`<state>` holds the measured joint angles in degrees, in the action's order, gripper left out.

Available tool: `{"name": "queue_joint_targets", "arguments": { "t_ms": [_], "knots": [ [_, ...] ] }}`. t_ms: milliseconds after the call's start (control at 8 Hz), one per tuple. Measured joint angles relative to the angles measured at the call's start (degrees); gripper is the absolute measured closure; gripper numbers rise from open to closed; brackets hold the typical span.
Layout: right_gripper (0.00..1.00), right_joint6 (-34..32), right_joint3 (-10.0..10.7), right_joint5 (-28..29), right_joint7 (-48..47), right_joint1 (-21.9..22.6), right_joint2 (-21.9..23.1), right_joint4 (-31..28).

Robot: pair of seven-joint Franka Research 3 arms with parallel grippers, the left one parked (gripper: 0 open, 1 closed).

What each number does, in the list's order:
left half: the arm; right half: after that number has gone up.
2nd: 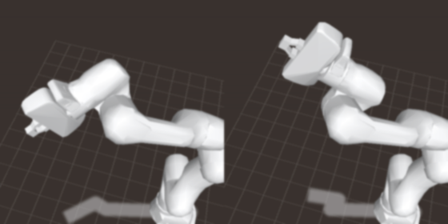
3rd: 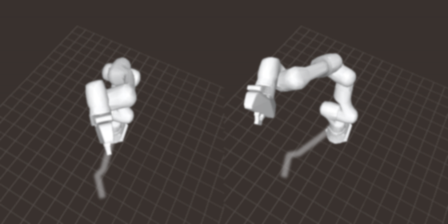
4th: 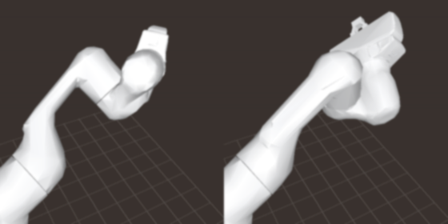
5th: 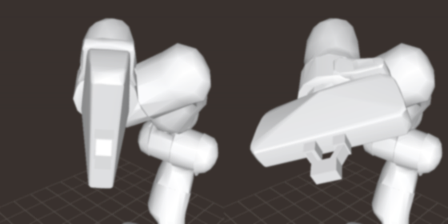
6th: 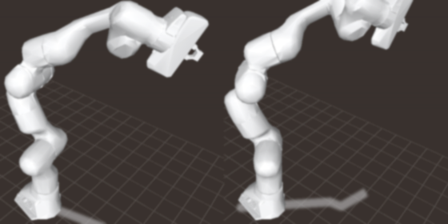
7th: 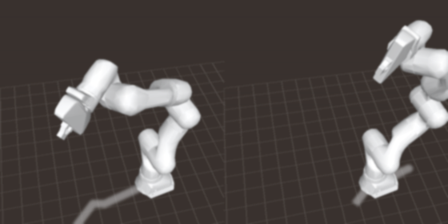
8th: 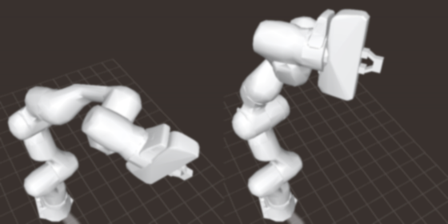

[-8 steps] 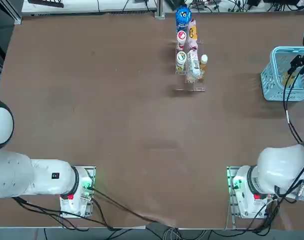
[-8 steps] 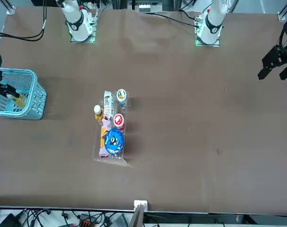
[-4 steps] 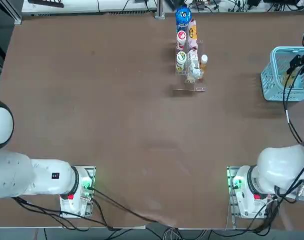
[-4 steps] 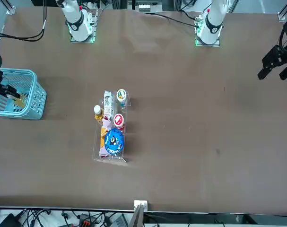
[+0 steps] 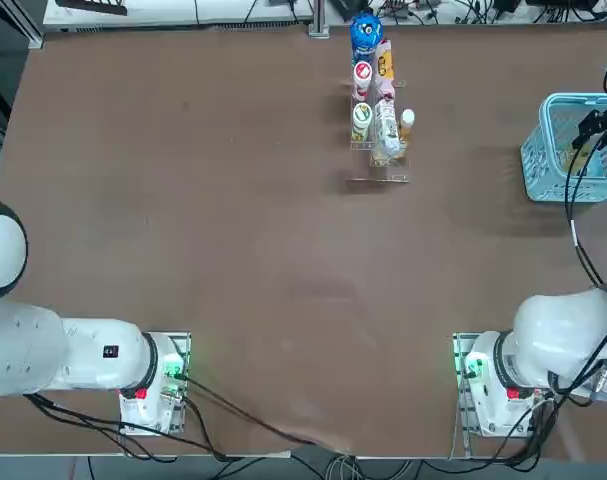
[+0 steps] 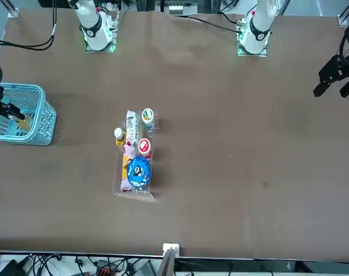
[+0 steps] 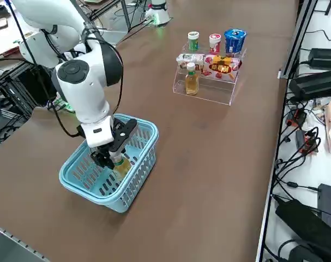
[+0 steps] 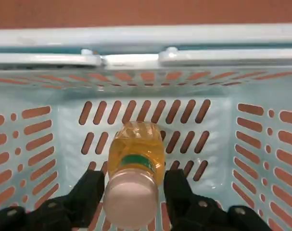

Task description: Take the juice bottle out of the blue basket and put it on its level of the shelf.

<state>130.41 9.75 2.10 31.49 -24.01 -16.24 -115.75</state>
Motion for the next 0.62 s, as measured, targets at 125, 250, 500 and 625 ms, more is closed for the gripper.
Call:
{"name": "queue_joint_targets", "arguments": {
  "t_ms": [125, 250, 500, 625],
  "knots": [
    [0.33, 0.0, 0.0, 0.0, 0.0, 0.0, 0.0, 0.0],
    [0.37, 0.0, 0.0, 0.0, 0.0, 0.0, 0.0, 0.0],
    [0.45, 0.0, 0.0, 0.0, 0.3, 0.0, 0.1, 0.0],
    [0.45, 0.0, 0.0, 0.0, 1.4, 0.0, 0.1, 0.0]
  ]
}}
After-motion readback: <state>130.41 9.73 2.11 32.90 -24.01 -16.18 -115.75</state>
